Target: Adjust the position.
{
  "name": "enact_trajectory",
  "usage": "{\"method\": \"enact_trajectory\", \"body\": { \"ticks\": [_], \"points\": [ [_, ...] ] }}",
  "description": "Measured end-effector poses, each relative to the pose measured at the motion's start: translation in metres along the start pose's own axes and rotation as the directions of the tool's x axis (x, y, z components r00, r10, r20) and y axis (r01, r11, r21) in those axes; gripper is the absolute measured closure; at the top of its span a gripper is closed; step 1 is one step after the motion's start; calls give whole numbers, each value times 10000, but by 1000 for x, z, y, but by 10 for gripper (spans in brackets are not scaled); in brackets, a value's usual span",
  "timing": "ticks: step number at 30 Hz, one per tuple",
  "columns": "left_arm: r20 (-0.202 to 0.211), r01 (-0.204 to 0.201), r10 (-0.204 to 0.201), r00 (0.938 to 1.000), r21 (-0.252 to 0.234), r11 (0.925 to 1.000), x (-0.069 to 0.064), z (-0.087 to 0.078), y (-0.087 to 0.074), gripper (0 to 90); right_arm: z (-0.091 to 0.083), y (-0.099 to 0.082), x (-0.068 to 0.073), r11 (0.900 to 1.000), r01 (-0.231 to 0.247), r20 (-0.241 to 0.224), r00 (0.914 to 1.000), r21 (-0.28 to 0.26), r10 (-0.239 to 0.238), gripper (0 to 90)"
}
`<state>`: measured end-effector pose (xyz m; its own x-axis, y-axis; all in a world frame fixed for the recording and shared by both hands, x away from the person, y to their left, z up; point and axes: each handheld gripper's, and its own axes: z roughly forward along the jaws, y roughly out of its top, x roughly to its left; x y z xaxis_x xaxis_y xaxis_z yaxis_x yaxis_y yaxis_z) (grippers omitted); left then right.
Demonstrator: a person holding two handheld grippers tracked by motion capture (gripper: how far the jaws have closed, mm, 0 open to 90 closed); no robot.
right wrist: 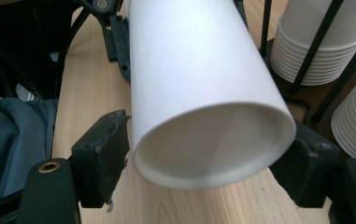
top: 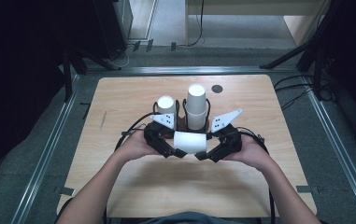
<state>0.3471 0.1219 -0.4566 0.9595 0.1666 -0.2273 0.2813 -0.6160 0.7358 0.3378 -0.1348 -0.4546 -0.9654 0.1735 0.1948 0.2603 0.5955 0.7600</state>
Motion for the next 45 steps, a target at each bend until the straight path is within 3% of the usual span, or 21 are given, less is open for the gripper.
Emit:
{"method": "enact_trajectory", "body": {
  "ticks": [3, 9, 14, 32, 45],
  "points": [
    [-198, -135, 143, 9997, 392, 9991, 0, -5, 2, 253, 0, 0, 0, 10000, -64, 90, 9999, 34, 64, 251],
    [-782, -8, 80, 9969, 917, 9958, 0, -12, 6, 253, 1, -1, -1, 9999, 43, 241, 9997, 166, -47, 251],
    [-848, 12, 111, 9963, 1429, 9897, -3, -12, 10, 251, 2, -2, -2, 9998, -14, 303, 9995, 205, 8, 250],
    [-798, -111, 364, 9961, 2973, 9547, 0, 12, 16, 249, 11, -2, -2, 9984, 221, 471, 9986, 518, -245, 250],
    [-455, -423, 612, 9971, 3371, 9405, -6, 25, 19, 238, 22, -2, 1, 9937, 389, 147, 9991, 1051, -407, 314]
  ]
}}
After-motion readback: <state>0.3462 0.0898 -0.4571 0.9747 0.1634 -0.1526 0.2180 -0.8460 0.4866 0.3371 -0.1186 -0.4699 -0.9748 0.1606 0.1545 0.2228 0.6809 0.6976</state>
